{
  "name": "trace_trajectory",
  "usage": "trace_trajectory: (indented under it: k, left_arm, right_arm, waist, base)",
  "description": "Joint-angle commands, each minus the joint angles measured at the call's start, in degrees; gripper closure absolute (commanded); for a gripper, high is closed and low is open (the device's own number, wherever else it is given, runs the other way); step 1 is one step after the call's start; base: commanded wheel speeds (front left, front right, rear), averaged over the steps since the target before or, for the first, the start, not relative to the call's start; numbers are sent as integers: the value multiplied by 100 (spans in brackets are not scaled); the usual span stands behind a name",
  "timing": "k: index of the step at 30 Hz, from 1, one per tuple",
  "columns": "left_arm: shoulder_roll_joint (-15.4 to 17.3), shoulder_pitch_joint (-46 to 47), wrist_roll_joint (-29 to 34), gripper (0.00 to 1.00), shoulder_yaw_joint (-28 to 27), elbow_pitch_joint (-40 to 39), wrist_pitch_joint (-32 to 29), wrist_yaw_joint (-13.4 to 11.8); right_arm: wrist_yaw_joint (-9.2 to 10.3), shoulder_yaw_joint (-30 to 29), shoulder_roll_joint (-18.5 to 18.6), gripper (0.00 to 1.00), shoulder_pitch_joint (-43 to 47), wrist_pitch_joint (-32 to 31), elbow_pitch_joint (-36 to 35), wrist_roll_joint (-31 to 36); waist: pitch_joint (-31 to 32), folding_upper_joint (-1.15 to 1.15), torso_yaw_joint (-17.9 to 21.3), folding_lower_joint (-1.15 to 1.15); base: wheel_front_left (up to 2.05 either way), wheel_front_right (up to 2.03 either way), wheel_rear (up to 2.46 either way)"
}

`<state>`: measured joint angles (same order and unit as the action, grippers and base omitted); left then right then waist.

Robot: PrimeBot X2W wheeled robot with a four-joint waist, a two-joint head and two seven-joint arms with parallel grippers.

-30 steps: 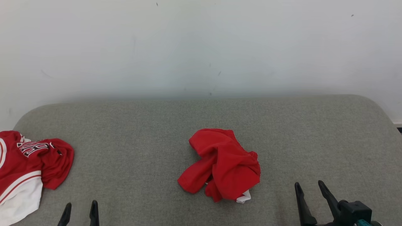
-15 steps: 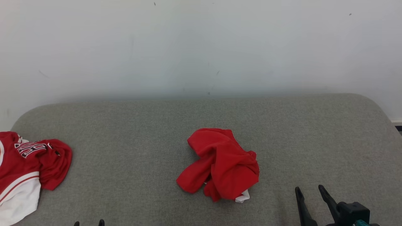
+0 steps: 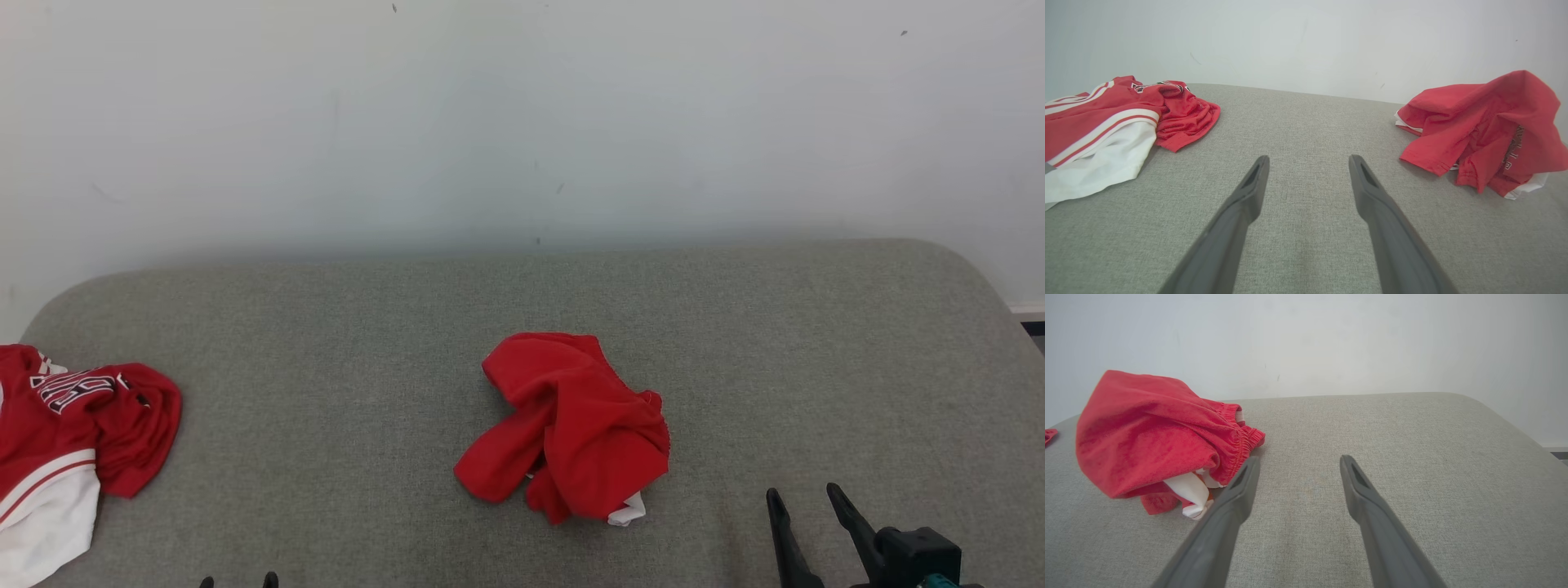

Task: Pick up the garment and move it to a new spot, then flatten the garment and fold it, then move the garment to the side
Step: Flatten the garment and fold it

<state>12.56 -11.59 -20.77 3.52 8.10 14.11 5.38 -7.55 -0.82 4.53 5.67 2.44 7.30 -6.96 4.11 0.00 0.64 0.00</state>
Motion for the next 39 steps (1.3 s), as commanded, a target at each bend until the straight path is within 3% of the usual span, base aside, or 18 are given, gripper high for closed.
trace_trajectory:
  k: [1,9,15,27,30,36,37,39]
  left_arm:
    - [21,37,-32,0,7,8,15,-16]
    - [-41,166,-112,0,184,-2,-120,31]
    - [-134,544,-32,0,627,-99,-318,107]
    - [-327,2036,-173,0,1744,666,-810,204]
    - [-351,2236,28,0,1791,1027,-894,1]
    - [-490,2503,33,0,1773,1444,-734,-160]
    - [-508,2536,29,22,1770,1484,-701,-176]
    - [-538,2619,36,100,1778,1546,-623,-168]
  right_arm:
    - [12,-8,-12,0,39,-11,-15,-12]
    - [12,80,-22,0,-43,-46,-19,-13]
    - [12,117,4,0,-92,-69,-25,-27]
    - [12,233,29,0,-290,-6,34,-58]
    - [12,249,27,0,-329,24,69,-80]
    - [12,263,-3,0,-358,92,141,-97]
    - [12,267,-7,0,-369,102,152,-100]
    - [12,276,-10,0,-376,120,170,-109]
  waist:
    - [-5,0,5,0]
    - [-58,0,150,0]
    - [-161,0,404,0]
    - [-432,0,1528,0]
    - [-483,0,1786,0]
    - [-561,0,2110,0]
    - [-563,0,2128,0]
    - [-564,0,2150,0]
  base:
    - [0,0,0]
    - [0,0,0]
    - [0,0,0]
    - [0,0,0]
    - [0,0,0]
    - [0,0,0]
    - [0,0,0]
    - [0,0,0]
